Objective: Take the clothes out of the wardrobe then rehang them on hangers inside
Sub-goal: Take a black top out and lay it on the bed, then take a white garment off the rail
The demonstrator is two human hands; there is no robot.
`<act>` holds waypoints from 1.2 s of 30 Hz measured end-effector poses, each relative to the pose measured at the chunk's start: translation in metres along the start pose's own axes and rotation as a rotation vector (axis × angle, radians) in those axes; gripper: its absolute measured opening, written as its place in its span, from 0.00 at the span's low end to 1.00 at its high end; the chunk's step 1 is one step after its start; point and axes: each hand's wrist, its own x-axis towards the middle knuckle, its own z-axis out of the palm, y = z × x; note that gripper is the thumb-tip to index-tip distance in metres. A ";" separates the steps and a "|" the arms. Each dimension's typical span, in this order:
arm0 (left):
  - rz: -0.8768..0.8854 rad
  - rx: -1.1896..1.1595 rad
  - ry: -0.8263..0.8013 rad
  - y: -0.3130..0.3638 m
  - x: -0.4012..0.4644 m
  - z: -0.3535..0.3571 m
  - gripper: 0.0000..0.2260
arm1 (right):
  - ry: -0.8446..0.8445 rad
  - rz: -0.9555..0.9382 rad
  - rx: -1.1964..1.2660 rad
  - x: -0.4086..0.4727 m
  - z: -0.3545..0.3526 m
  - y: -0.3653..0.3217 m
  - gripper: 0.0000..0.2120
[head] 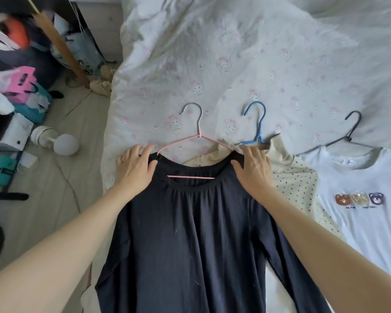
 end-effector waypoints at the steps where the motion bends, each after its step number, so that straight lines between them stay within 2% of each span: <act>1: 0.004 0.011 -0.010 0.000 -0.009 -0.008 0.20 | -0.009 -0.019 -0.013 -0.010 -0.008 0.000 0.23; 6: 0.157 0.040 0.071 0.020 -0.066 -0.051 0.21 | 0.018 -0.092 -0.017 -0.072 -0.055 0.000 0.27; 11: 0.202 -0.037 0.038 0.060 -0.146 -0.079 0.25 | 0.103 -0.008 0.051 -0.162 -0.103 0.004 0.28; 16: 0.317 -0.031 -0.074 0.105 -0.214 -0.084 0.27 | 0.159 0.139 0.042 -0.265 -0.140 0.028 0.29; 20: 0.488 -0.057 -0.086 0.155 -0.248 -0.088 0.25 | 0.202 0.270 0.014 -0.347 -0.163 0.056 0.28; 22: 0.572 -0.052 -0.083 0.182 -0.265 -0.091 0.28 | 0.232 0.338 0.003 -0.388 -0.171 0.069 0.28; 30: 0.955 -0.050 -0.136 0.316 -0.365 -0.090 0.32 | 0.405 0.728 -0.007 -0.566 -0.205 0.132 0.30; 34: 1.105 -0.144 -0.153 0.391 -0.426 -0.087 0.35 | 0.499 0.878 0.009 -0.650 -0.230 0.168 0.36; 36: 1.176 -0.172 -0.195 0.430 -0.460 -0.084 0.36 | 0.565 0.949 -0.001 -0.691 -0.239 0.189 0.35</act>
